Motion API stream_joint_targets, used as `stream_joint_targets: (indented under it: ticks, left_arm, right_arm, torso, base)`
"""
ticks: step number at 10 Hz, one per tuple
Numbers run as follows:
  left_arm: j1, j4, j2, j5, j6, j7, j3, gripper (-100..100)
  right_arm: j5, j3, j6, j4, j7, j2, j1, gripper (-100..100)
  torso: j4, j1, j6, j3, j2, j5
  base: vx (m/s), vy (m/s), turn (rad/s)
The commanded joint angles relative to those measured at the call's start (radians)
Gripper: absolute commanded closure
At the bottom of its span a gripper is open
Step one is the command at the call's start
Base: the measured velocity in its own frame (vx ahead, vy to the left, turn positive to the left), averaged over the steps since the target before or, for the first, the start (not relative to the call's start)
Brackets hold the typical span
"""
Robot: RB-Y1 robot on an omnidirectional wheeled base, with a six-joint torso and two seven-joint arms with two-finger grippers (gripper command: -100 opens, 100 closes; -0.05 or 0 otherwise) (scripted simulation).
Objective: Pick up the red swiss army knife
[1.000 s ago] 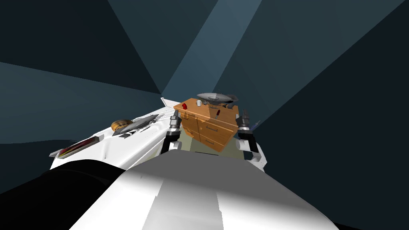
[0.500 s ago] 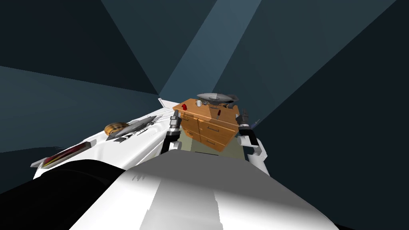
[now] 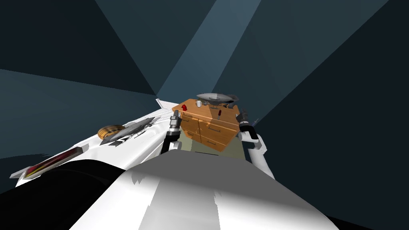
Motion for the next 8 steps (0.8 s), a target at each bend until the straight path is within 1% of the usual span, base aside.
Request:
stream_joint_targets:
  ticks: [1, 2, 3, 4, 5, 6, 7, 8]
  left_arm:
    - [0.000, 0.000, 0.000, 0.000, 0.000, 0.000, 0.000, 0]
    - [0.000, 0.000, 0.000, 0.000, 0.000, 0.000, 0.000, 0]
    - [0.000, 0.000, 0.000, 0.000, 0.000, 0.000, 0.000, 0]
    - [0.000, 0.000, 0.000, 0.000, 0.000, 0.000, 0.000, 0]
    - [0.000, 0.000, 0.000, 0.000, 0.000, 0.000, 0.000, 0]
    - [0.000, 0.000, 0.000, 0.000, 0.000, 0.000, 0.000, 0]
    - [0.000, 0.000, 0.000, 0.000, 0.000, 0.000, 0.000, 0]
    - [0.000, 0.000, 0.000, 0.000, 0.000, 0.000, 0.000, 0]
  right_arm:
    - [-0.001, -0.020, 0.050, 0.050, -0.039, -0.014, -0.050, -100]
    - [-0.001, -0.020, 0.080, 0.058, -0.039, -0.014, -0.065, -100]
    - [-0.001, -0.020, 0.094, 0.058, -0.039, -0.014, -0.065, -100]
    - [-0.005, -0.039, 0.129, 0.108, -0.077, -0.034, -0.114, -100]
    - [-0.005, -0.039, 0.151, 0.112, -0.077, -0.034, -0.121, -100]
    - [-0.005, -0.039, 0.162, 0.112, -0.077, -0.034, -0.121, -100]
    - [-0.009, -0.059, 0.200, 0.162, -0.117, -0.053, -0.169, -100]
    - [-0.009, -0.059, 0.228, 0.167, -0.117, -0.053, -0.178, -100]
  torso:
    - [0.000, 0.000, 0.000, 0.000, 0.000, 0.000]
    - [0.000, 0.001, 0.000, 0.000, 0.000, 0.000]
    - [0.000, 0.000, 0.000, 0.000, 0.000, 0.000]
    - [0.000, -0.002, 0.000, 0.000, 0.000, 0.000]
    - [0.000, -0.001, 0.001, 0.000, 0.000, 0.000]
    - [0.000, -0.001, 0.000, 0.000, 0.000, 0.000]
    - [0.000, -0.003, 0.000, 0.000, 0.001, 0.000]
    - [0.000, -0.001, 0.001, 0.000, 0.000, 0.000]
  base:
    - [0.017, 0.101, -0.122]
    - [0.020, 0.087, -0.058]
    - [0.015, 0.042, 0.015]
    - [0.025, 0.075, -0.101]
    - [0.022, 0.075, -0.079]
    - [0.006, 0.033, 0.003]
    - [0.023, 0.067, -0.129]
    - [0.016, 0.073, -0.070]
